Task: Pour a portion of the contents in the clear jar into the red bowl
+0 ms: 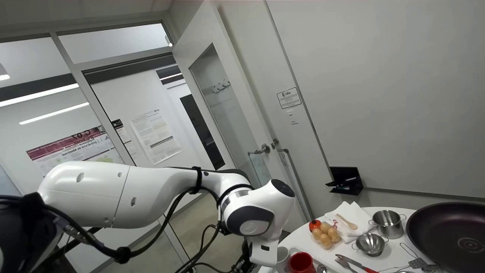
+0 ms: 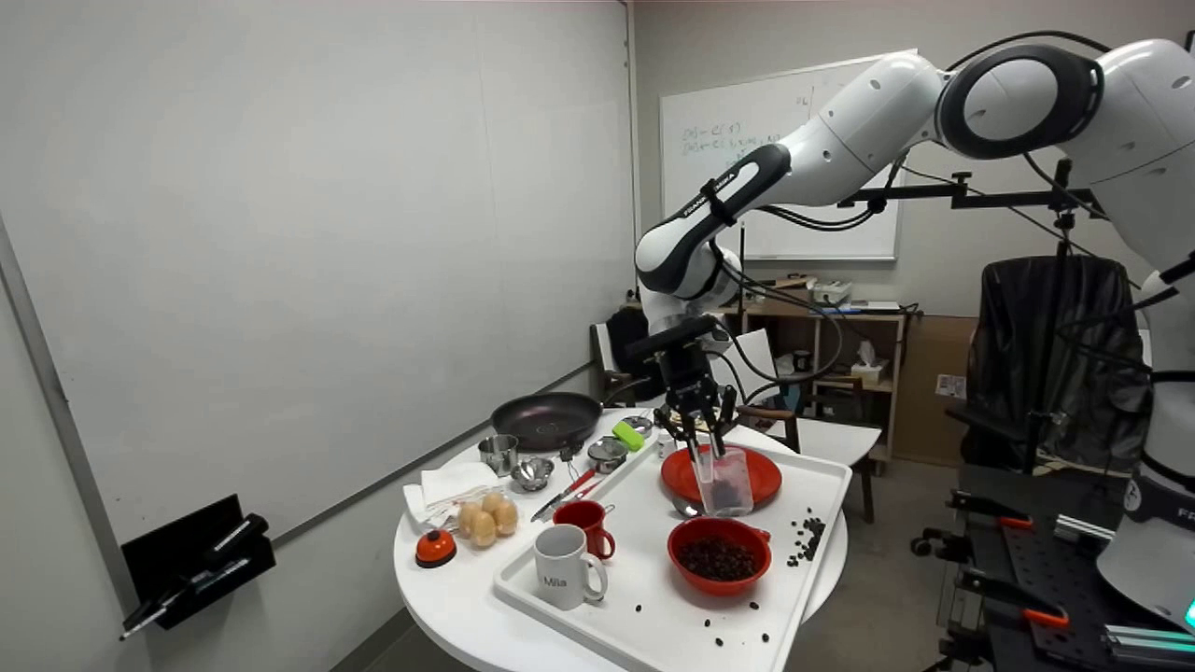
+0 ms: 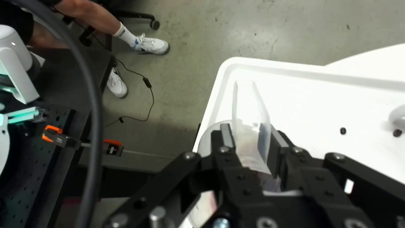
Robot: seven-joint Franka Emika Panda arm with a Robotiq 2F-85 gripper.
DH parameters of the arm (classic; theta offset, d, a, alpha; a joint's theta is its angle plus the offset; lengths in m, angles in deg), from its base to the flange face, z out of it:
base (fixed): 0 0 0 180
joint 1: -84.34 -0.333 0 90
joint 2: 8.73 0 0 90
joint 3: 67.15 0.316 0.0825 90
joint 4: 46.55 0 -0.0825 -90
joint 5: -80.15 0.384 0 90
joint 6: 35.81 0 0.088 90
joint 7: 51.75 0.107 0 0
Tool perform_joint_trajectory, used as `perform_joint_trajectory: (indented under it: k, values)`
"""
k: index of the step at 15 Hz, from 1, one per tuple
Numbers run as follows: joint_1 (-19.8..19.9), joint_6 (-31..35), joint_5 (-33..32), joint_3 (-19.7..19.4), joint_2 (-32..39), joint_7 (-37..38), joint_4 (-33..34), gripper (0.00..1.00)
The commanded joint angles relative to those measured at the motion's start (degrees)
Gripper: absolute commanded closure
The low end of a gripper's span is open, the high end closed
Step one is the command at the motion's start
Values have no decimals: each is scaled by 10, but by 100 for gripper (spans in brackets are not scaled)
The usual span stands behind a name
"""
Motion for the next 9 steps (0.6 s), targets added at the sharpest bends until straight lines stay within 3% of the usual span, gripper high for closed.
perform_joint_trajectory:
  k: [1,9]
  values:
    - [-8,92,-58,8,-41,66,-38,90]
    - [-10,269,-156,4,-38,253,-30,90]
